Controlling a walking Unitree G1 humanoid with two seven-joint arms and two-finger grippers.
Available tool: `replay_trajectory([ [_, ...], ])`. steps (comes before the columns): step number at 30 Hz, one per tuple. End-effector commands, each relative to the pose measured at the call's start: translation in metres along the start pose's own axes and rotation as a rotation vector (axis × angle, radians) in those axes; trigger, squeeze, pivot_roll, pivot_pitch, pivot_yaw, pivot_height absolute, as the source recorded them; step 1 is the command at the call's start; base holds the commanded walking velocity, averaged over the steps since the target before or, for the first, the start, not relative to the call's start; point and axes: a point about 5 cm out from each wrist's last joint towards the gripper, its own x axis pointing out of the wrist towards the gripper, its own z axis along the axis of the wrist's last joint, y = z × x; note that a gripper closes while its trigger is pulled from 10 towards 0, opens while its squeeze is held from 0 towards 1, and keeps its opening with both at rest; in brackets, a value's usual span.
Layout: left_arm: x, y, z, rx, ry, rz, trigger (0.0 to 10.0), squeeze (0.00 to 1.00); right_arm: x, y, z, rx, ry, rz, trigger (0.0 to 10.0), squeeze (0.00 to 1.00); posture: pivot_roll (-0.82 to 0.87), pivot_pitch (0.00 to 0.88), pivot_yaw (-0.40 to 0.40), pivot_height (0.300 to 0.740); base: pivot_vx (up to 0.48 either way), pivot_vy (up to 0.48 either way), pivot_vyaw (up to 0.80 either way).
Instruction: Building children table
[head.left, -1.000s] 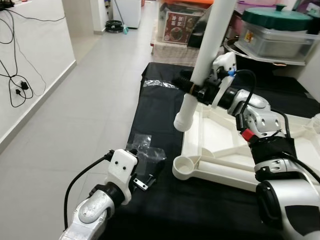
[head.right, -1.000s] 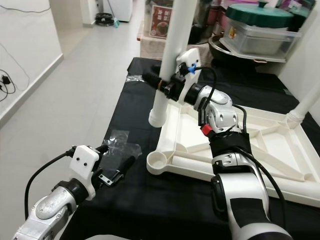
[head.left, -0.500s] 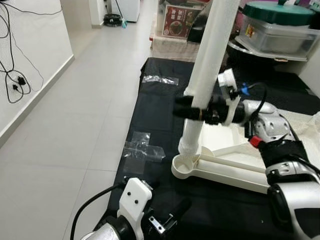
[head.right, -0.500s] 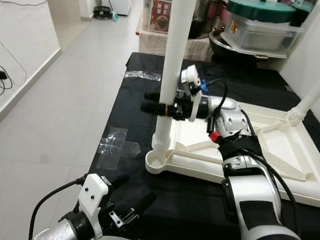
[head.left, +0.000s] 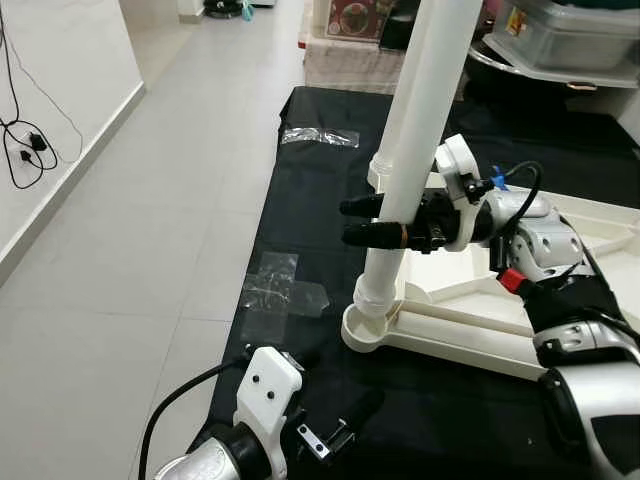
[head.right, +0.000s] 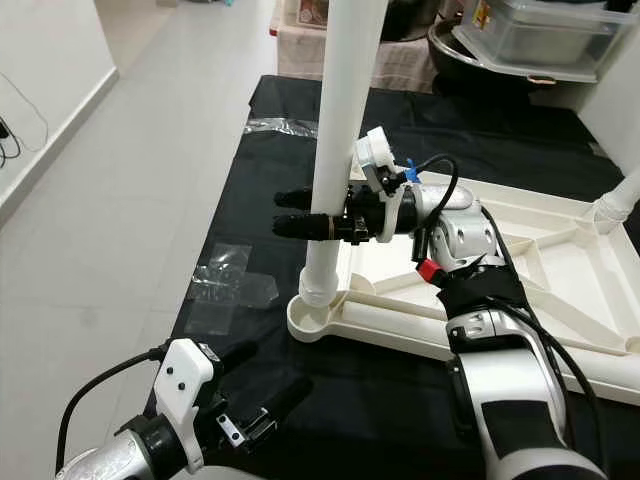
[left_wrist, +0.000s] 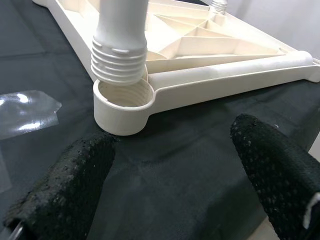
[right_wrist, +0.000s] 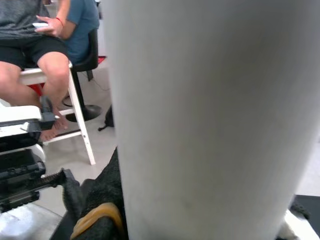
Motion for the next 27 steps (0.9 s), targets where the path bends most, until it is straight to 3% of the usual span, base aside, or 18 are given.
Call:
replay_trajectory([
  [1,-0.002,0.001,-0.003,-0.010,0.021,0.004,10.0,0.00,0.004,0.006,0.001,0.007,-0.031,0.069,10.0,0.00,0.11,0.196,-0.077,0.740,0.000,0.000,0.00],
  [6,-0.001,0.003,-0.003,-0.006,0.025,0.004,10.0,0.00,0.008,0.012,0.001,0.013,-0.046,0.106,10.0,0.00,0.11,0.194,-0.075,0.740,0.000,0.000,0.00],
  [18,0.001,0.006,-0.005,0.007,0.030,0.005,10.0,0.00,0.015,0.026,-0.018,0.066,0.037,0.137,10.0,0.00,0.11,0.165,-0.080,0.740,0.000,0.000,0.00],
  [27,0.001,0.005,-0.006,0.014,0.031,0.005,10.0,0.00,0.008,0.020,-0.020,0.048,0.078,0.094,10.0,0.00,0.11,0.157,-0.081,0.740,0.000,0.000,0.00],
])
